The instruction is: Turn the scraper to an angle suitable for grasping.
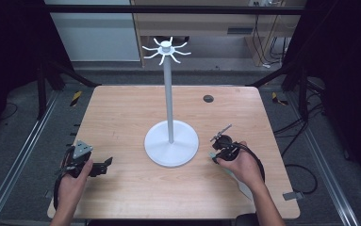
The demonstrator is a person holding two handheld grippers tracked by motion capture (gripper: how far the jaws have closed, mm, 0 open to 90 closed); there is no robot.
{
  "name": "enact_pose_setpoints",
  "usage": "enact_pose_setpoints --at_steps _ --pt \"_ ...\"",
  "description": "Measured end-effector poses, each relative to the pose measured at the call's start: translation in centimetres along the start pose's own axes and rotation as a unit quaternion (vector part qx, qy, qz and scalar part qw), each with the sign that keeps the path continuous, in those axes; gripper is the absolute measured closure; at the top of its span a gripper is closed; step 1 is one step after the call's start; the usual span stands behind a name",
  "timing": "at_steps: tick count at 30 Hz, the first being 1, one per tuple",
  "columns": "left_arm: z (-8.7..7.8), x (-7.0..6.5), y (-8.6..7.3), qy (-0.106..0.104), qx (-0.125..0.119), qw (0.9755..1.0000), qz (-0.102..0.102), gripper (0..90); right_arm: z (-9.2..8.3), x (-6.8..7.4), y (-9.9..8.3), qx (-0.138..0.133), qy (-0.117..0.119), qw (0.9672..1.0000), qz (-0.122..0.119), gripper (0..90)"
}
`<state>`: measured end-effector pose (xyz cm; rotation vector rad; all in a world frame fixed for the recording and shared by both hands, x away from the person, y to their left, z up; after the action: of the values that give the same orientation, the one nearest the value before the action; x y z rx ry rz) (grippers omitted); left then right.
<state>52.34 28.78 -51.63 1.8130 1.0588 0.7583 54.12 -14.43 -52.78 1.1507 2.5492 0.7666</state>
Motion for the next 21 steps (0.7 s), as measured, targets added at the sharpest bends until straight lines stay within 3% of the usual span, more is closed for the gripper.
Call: enact_pose_setpoints --at_steps 21 --pt "0.0 -0.1 -0.1 0.0 0.004 1.0 0.001 3.5 -3.8 -1.2 1.1 -0.079 -0.015 0.9965 0.022 74.2"
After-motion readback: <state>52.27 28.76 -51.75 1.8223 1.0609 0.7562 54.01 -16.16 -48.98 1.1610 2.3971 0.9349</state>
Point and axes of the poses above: each handheld gripper's, and its own axes: z roughly forward along the jaws, y roughly out of its top, x roughly to its left, the point moved 8 cm from there along z, roughly forward along the jaws, and after that the axes turned 11 degrees about -x, right-handed, at the moved point
